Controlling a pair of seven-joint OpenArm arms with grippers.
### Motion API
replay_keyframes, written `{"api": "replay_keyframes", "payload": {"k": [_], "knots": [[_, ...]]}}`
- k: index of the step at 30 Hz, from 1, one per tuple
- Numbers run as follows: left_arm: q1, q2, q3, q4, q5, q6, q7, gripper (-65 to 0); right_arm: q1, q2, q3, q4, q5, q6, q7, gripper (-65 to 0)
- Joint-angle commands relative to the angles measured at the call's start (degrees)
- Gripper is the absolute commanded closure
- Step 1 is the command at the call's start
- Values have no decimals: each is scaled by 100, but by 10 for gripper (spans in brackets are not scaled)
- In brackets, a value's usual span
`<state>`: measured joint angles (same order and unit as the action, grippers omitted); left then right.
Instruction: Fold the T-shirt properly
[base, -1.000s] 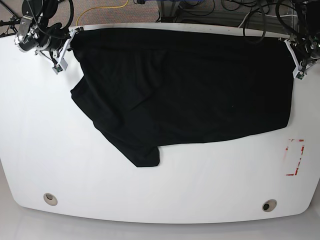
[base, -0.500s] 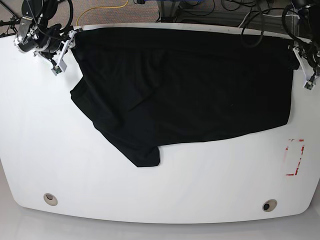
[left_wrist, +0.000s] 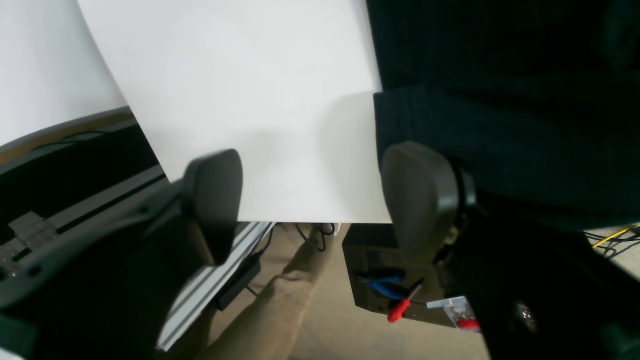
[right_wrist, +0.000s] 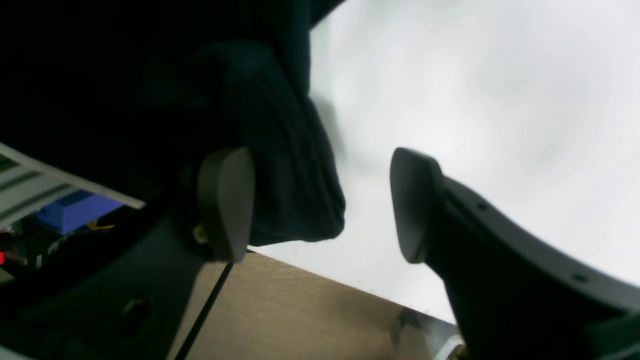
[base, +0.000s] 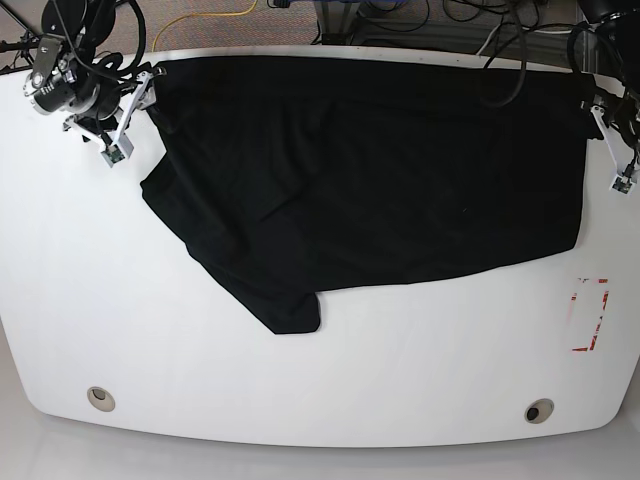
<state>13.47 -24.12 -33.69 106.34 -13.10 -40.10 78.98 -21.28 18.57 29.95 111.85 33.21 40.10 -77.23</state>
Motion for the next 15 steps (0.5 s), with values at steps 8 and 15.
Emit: {"api": "replay_keyframes", "payload": {"k": [8, 15], "knots": [[-191, -80, -538, 95, -1279, 10, 10, -439, 479, 64, 191, 116, 33, -10, 62, -406], [-710, 78, -697, 60, -1551, 10, 1, -439, 884, -164, 218, 116, -2, -10, 62, -406]]}}
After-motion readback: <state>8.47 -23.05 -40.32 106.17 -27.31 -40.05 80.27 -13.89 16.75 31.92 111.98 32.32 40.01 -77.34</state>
